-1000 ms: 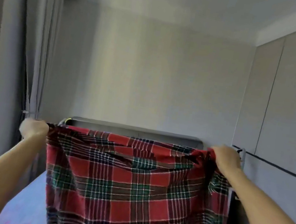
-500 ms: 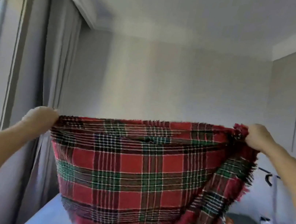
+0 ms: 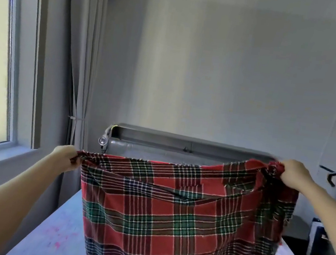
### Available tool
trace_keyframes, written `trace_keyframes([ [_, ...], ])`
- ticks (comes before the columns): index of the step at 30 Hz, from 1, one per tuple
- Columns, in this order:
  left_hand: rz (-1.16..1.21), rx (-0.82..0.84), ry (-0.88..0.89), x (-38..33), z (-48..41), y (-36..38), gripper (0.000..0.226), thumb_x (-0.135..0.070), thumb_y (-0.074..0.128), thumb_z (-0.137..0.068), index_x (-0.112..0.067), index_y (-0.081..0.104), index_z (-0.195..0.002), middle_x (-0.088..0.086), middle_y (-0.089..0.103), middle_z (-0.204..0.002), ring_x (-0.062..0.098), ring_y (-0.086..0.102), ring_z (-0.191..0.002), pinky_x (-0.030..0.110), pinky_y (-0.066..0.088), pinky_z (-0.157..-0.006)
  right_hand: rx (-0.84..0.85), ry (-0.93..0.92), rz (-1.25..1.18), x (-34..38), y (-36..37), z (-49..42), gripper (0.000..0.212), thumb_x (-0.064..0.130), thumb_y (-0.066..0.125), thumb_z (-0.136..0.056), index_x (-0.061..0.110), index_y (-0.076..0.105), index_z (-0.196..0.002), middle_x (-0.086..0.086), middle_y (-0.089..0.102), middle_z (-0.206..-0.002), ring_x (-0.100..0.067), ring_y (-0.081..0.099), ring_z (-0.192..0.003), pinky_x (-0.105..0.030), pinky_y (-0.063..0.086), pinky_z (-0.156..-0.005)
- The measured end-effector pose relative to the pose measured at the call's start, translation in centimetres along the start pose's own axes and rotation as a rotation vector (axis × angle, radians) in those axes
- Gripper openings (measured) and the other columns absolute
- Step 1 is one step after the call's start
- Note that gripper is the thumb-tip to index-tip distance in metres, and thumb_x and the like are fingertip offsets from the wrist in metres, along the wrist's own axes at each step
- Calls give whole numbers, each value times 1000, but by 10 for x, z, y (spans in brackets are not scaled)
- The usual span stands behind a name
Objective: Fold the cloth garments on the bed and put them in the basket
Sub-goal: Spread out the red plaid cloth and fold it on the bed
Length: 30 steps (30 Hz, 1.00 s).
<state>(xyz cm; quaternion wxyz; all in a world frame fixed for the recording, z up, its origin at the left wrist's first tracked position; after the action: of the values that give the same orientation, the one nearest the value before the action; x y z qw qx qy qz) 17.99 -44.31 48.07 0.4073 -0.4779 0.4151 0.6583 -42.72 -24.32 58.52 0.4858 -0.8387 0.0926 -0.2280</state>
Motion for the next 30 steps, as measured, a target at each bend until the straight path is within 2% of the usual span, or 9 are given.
trace_keyframes([
  [2, 63, 4, -3, 10, -2, 9, 29, 9, 28, -93, -2, 44, -71, 15, 47, -41, 11, 42, -20, 11, 33, -26, -15, 6, 11, -2, 16, 7, 25, -9, 47, -83, 2, 68, -91, -21, 65, -94, -34, 57, -84, -29, 35, -66],
  [6, 252, -9, 55, -7, -2, 39, 52, 18, 50, -80, -1, 56, -32, 4, 47, -28, 9, 47, -24, 12, 36, -28, -164, 47, 49, 4, 31, -11, 30, -8, 44, -85, 6, 69, -95, -20, 65, -100, -35, 62, -90, -33, 47, -75],
  [10, 468, 14, 144, -58, 4, 79, 31, 17, 46, -84, -4, 54, -62, 1, 53, -34, 12, 55, -36, 13, 39, -31, -373, 103, 7, 14, 19, -46, 28, -2, 39, -88, 6, 66, -92, -19, 56, -98, -36, 57, -84, -39, 50, -76],
  [14, 501, 205, 312, -133, 11, 119, 38, 18, 22, -88, -10, 41, -70, -13, 55, -50, 10, 56, -49, 9, 41, -38, -552, 130, -166, 27, -18, -88, 30, -8, 38, -86, -2, 66, -93, -26, 56, -97, -41, 58, -84, -42, 49, -75],
  [18, 661, 326, 468, -205, 25, 130, 20, -1, 47, -94, -5, 56, -112, -12, 44, -78, 3, 56, -64, 3, 43, -48, -789, 142, -487, 49, -82, -107, 33, -14, 41, -84, -6, 63, -106, -31, 59, -103, -45, 58, -93, -43, 48, -80],
  [20, 847, 440, 485, -230, 26, 128, 23, 1, 41, -96, -15, 56, -102, -7, 44, -76, 5, 53, -63, 4, 43, -45, -883, 157, -596, 55, -104, -103, 34, -15, 40, -85, -6, 61, -110, -30, 57, -110, -44, 56, -100, -41, 45, -85],
  [23, 779, 392, 538, -239, 22, 106, 44, 10, 22, -95, -26, 46, -89, -1, 48, -85, 8, 50, -69, 15, 52, -56, -882, 140, -627, 56, -110, -95, 34, -12, 40, -86, -3, 62, -110, -27, 58, -113, -41, 57, -103, -35, 44, -85],
  [27, 672, 295, 458, -201, 42, 67, 45, 11, 21, -94, -23, 51, -89, 5, 51, -90, 13, 54, -75, 27, 55, -66, -765, 144, -597, 43, -89, -56, 38, -14, 41, -86, 1, 63, -113, -25, 62, -112, -39, 59, -103, -27, 40, -80],
  [30, 636, 244, 377, -161, 71, 36, 46, 9, 20, -95, -23, 52, -88, 5, 53, -91, 15, 55, -75, 25, 55, -56, -707, 153, -576, 34, -79, -10, 37, -14, 41, -86, 0, 63, -112, -25, 62, -111, -38, 59, -102, -28, 40, -79],
])
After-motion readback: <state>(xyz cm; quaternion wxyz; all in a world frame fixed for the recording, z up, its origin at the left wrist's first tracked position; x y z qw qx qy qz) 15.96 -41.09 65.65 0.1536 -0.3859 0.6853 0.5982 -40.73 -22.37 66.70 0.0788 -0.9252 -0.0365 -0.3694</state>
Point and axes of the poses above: each hand's wrist, its own z-axis away from the middle knuckle, its own y-axis out of the palm, x = y × z, the point moved 5 cm from there along -z, towards the middle knuckle
